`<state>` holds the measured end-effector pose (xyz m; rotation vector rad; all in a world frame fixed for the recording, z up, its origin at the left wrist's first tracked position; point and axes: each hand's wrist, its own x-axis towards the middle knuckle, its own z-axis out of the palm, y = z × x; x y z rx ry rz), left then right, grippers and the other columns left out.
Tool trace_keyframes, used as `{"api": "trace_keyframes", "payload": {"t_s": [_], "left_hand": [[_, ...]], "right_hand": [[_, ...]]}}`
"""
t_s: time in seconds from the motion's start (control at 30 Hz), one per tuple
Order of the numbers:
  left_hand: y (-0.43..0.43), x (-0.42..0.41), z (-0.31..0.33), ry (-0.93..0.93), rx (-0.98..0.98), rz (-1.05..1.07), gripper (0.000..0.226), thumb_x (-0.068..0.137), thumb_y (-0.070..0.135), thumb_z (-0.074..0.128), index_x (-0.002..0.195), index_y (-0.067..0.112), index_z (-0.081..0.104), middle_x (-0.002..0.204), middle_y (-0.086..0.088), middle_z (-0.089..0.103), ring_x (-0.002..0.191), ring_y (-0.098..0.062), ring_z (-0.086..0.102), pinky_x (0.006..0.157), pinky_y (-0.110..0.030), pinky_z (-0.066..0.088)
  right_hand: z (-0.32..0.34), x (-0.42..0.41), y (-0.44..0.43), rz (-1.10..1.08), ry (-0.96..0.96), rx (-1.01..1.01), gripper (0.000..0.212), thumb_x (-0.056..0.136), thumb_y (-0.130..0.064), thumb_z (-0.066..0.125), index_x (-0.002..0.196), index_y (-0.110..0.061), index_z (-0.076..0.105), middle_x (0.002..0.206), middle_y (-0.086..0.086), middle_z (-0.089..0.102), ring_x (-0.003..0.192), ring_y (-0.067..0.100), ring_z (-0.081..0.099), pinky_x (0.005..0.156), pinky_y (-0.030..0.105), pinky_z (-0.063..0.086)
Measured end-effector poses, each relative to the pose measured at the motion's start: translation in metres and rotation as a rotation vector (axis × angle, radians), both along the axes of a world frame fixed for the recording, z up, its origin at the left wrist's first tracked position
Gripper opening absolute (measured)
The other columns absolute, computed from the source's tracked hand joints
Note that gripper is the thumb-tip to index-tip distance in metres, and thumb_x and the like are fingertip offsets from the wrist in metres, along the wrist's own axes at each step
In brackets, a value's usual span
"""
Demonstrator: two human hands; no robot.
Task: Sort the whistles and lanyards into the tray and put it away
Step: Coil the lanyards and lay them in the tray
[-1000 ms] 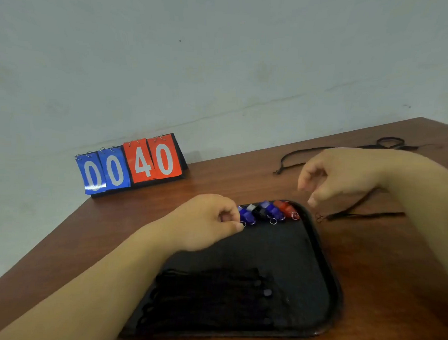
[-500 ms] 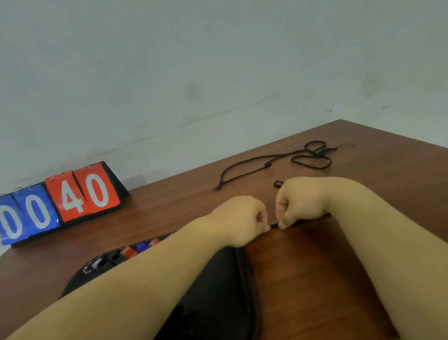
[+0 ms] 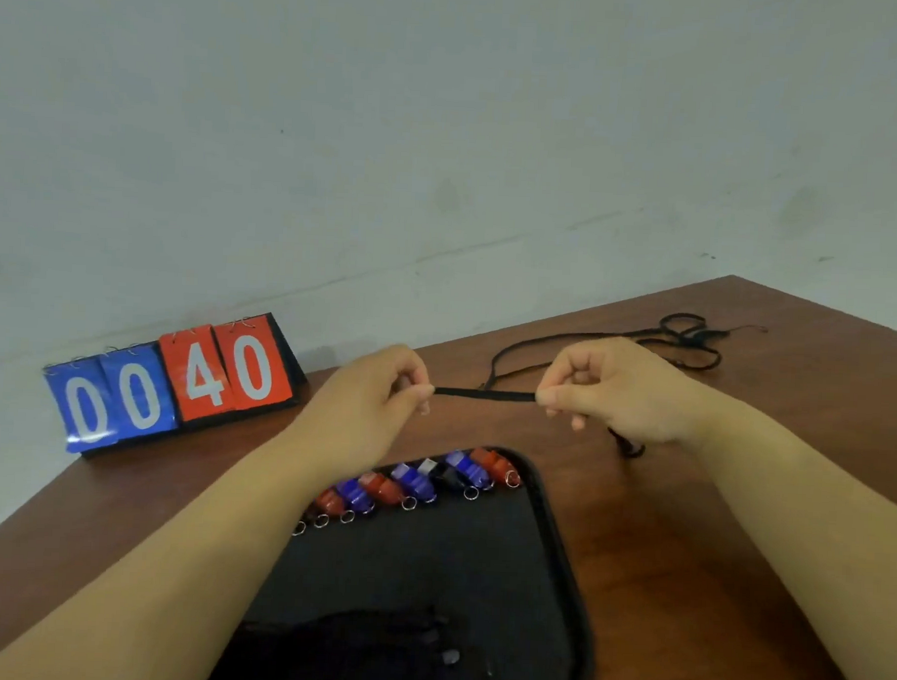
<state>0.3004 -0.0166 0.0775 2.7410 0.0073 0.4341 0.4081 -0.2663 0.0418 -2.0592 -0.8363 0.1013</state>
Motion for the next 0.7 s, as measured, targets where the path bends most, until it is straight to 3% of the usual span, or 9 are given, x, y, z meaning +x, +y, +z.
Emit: {"api": "trace_keyframes", "payload": {"t_s": [0.13,0.27,0.37,0.47,0.7], "left_hand": [[0.066,-0.023,-0.003,-0.115,-0.147,0.173,0.011,0.100,0.027,0.061,0.090,0.030,0.064,0.085,0.011,0.072,0.088,-0.005,0.066,0.083,-0.029,0.049],[0.127,-0.036,-0.012,-0.228,-0.379,0.297,0.012,0.098,0.025,0.066,0.096,0.035,0.070,0.089,0.012,0.075,0.094,-0.007,0.068,0.089,-0.029,0.049],[0.159,-0.045,-0.020,-0.279,-0.451,0.378,0.012,0.098,0.024,0.066,0.097,0.036,0.071,0.098,0.011,0.073,0.098,-0.008,0.066,0.079,-0.020,0.045],[0.188,-0.051,-0.037,-0.325,-0.527,0.459,0.011,0.099,0.027,0.065,0.095,0.037,0.068,0.101,0.008,0.072,0.099,-0.014,0.066,0.085,-0.030,0.048],[0.223,-0.047,-0.061,-0.323,-0.481,0.566,0.010,0.103,0.028,0.056,0.103,0.027,0.066,0.096,0.010,0.070,0.095,-0.009,0.064,0.084,-0.032,0.045]], "right_hand": [[0.016,0.000,0.028,-0.075,-0.031,-0.006,0.006,0.092,-0.036,0.072,0.091,-0.031,0.074,0.083,-0.016,0.077,0.074,0.001,0.072,0.078,0.024,0.052],[0.029,0.000,0.067,-0.113,0.016,0.094,0.004,0.091,-0.029,0.075,0.090,-0.025,0.076,0.079,-0.011,0.078,0.070,0.001,0.072,0.065,0.012,0.051],[0.024,0.000,0.090,-0.128,0.061,0.174,0.003,0.090,-0.020,0.075,0.090,-0.018,0.077,0.079,-0.002,0.079,0.063,0.001,0.068,0.061,0.009,0.050],[0.013,0.003,0.101,-0.152,0.091,0.193,0.003,0.090,-0.018,0.076,0.088,-0.017,0.077,0.076,-0.002,0.078,0.063,0.000,0.068,0.063,0.012,0.049],[-0.021,0.015,0.107,-0.230,0.183,0.241,0.003,0.090,-0.017,0.076,0.087,-0.017,0.078,0.072,-0.002,0.077,0.063,0.001,0.066,0.064,0.016,0.048]]}}
